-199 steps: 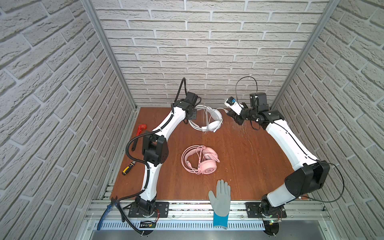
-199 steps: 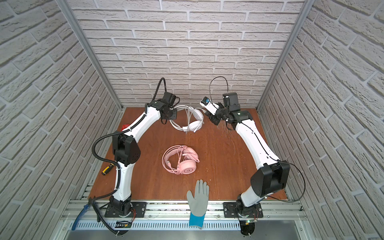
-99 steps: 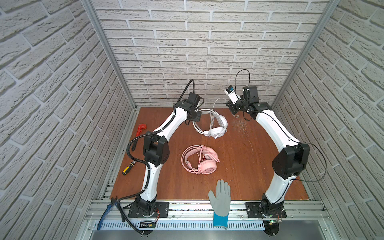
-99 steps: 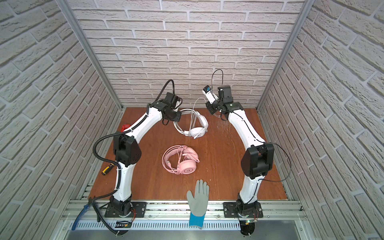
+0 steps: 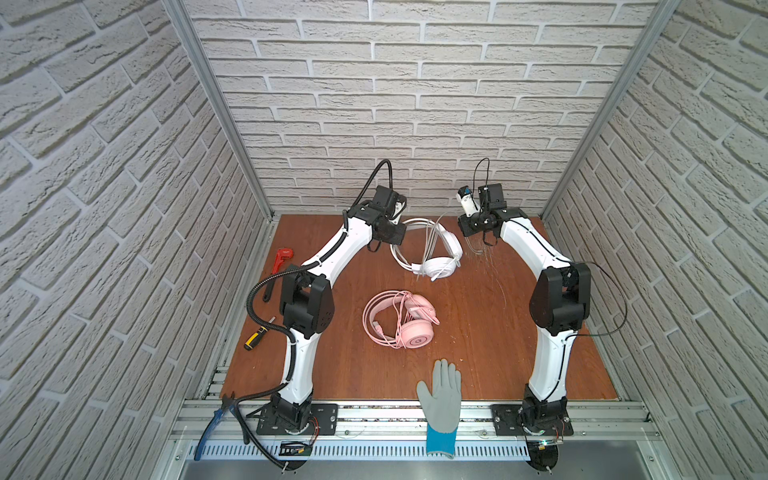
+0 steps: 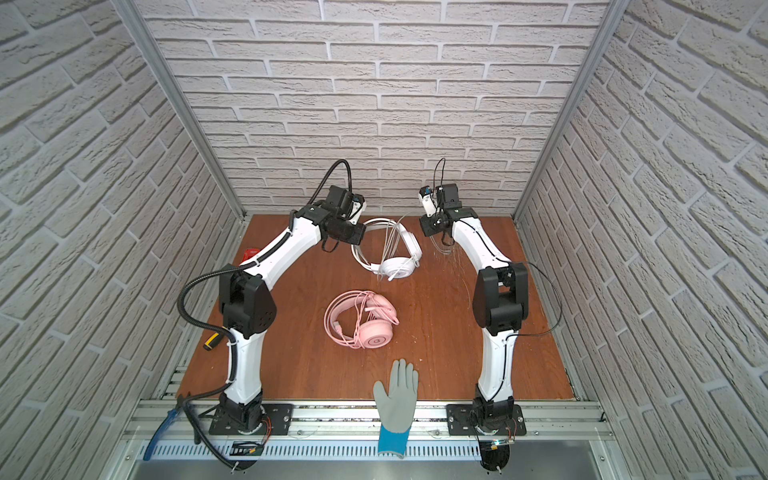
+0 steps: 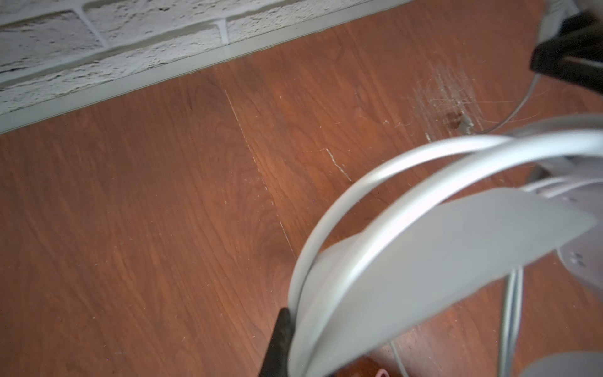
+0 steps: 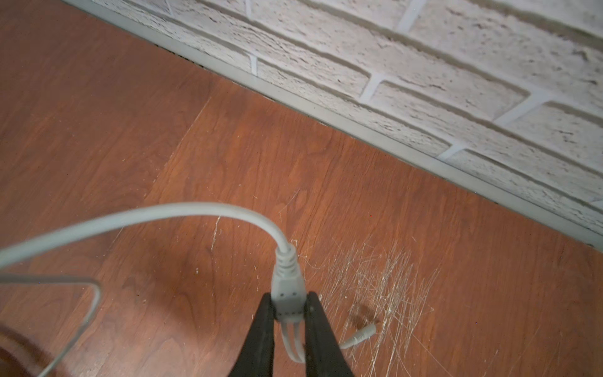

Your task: Wrap the headphones

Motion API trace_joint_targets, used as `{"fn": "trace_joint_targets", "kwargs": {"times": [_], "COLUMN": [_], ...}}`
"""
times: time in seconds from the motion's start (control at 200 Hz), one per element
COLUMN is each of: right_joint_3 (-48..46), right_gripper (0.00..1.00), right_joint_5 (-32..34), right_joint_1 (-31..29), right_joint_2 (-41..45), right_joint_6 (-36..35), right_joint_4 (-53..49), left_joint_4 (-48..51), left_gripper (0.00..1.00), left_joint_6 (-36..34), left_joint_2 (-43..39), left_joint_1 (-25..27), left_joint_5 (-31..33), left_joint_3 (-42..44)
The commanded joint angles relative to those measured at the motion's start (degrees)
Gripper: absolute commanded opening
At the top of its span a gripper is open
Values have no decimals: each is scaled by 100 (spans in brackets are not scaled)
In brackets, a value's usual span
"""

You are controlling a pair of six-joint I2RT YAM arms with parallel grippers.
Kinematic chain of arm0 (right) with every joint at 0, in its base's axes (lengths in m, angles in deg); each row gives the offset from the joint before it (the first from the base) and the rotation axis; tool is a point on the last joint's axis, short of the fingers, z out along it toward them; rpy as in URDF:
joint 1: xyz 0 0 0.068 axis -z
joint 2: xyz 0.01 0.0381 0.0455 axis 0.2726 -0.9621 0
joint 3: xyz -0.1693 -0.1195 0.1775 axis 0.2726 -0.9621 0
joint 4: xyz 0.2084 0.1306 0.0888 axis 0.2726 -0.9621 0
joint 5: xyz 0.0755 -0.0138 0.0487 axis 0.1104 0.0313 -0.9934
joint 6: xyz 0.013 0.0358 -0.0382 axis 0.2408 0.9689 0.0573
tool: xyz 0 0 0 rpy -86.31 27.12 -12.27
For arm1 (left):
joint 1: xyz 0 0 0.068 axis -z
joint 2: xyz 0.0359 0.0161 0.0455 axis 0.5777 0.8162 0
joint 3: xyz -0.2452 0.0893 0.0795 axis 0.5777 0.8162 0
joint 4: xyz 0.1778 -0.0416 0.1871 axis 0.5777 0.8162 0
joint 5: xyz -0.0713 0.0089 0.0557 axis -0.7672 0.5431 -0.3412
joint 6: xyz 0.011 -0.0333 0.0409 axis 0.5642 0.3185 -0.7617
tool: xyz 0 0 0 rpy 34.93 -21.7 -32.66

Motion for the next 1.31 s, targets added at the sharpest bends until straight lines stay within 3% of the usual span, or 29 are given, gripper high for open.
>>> {"fn": "trace_joint_targets", "kwargs": {"times": [0.0, 0.34, 0.67, 1.065, 1.3], "right_joint_3": [-48, -675, -1620, -2703, -3285], "right_gripper": [5, 5, 5, 5, 5], "right_joint_5": [-141, -235, -600, -1179, -1477], "right_joint_1": [34, 44, 40, -146, -305], "right_joint_2": [8, -8, 333, 960, 1234], "right_joint_6": [112, 171, 291, 546, 958], "right_joint_4": [-56, -172, 3, 358, 529], "left_joint_4": [-731, -1184, -2087, -2269, -2134], "left_gripper": [0, 0, 0, 0, 0], "left_joint_6": [303, 789, 1879, 2719, 2826], "left_joint_2": [-468, -756, -1155, -1209, -1081], "left_joint_1": [-115, -297, -710, -873, -843], "left_joint_5": [-777, -867, -842, 95, 370], "left_joint_3": [107, 408, 1135, 1522, 1536]}}
